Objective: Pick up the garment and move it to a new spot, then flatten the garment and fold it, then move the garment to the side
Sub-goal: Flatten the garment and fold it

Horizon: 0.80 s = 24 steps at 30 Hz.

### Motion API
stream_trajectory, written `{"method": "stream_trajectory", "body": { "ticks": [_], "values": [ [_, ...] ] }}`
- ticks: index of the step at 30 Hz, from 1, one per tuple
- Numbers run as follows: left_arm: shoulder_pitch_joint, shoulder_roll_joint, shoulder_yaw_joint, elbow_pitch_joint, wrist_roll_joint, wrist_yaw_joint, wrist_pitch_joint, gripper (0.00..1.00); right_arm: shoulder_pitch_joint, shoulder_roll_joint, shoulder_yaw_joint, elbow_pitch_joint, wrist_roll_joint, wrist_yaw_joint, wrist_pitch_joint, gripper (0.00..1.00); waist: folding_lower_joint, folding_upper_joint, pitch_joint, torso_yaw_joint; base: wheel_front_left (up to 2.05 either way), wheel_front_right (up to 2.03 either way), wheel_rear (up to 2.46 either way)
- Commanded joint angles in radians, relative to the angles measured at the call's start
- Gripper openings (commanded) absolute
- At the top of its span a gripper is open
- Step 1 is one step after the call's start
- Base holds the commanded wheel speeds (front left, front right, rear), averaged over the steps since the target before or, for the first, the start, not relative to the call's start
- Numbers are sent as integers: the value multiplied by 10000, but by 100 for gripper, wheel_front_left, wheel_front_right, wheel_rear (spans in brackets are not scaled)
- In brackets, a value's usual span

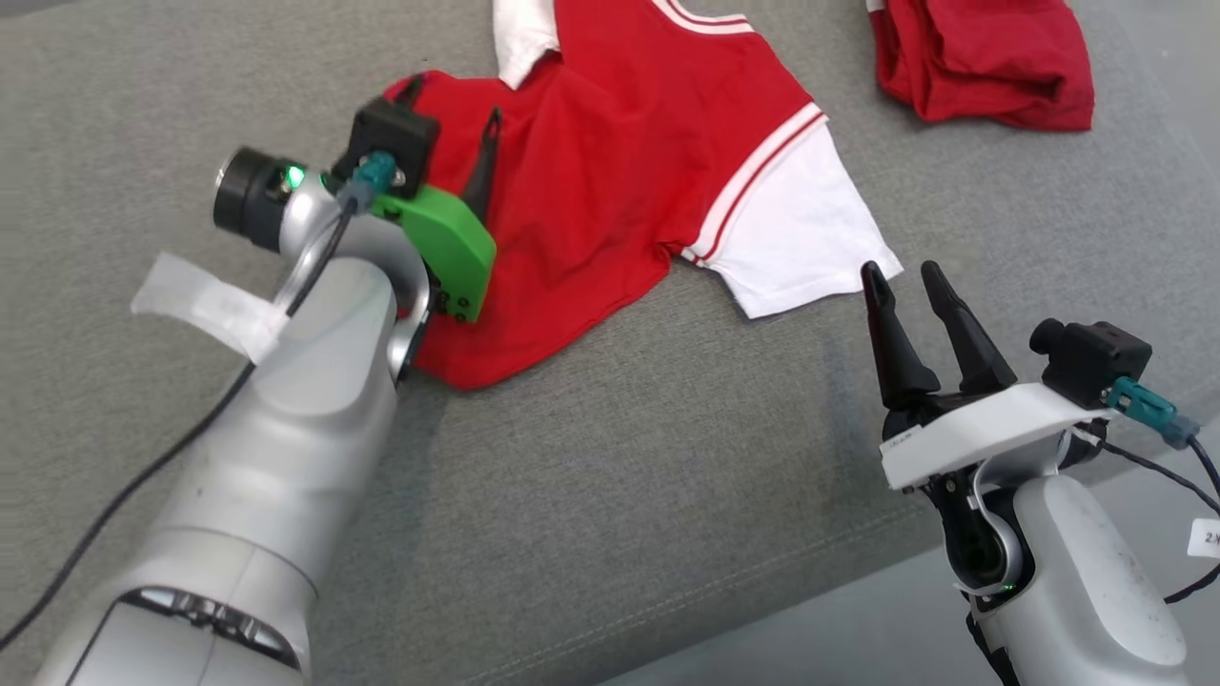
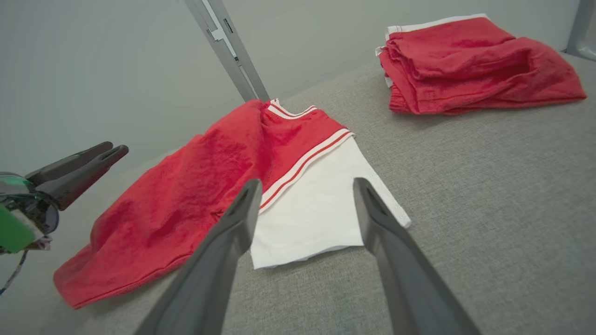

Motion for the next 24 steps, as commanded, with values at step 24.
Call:
{"method": "stream_trajectory", "body": {
  "ticks": [24],
  "values": [
    [2923, 144, 1507, -51, -2963, -610, 1429, 100, 552, 124, -260, -764, -508, 0, 846, 100, 0, 0, -1127, 923, 0, 0, 0]
  ]
}}
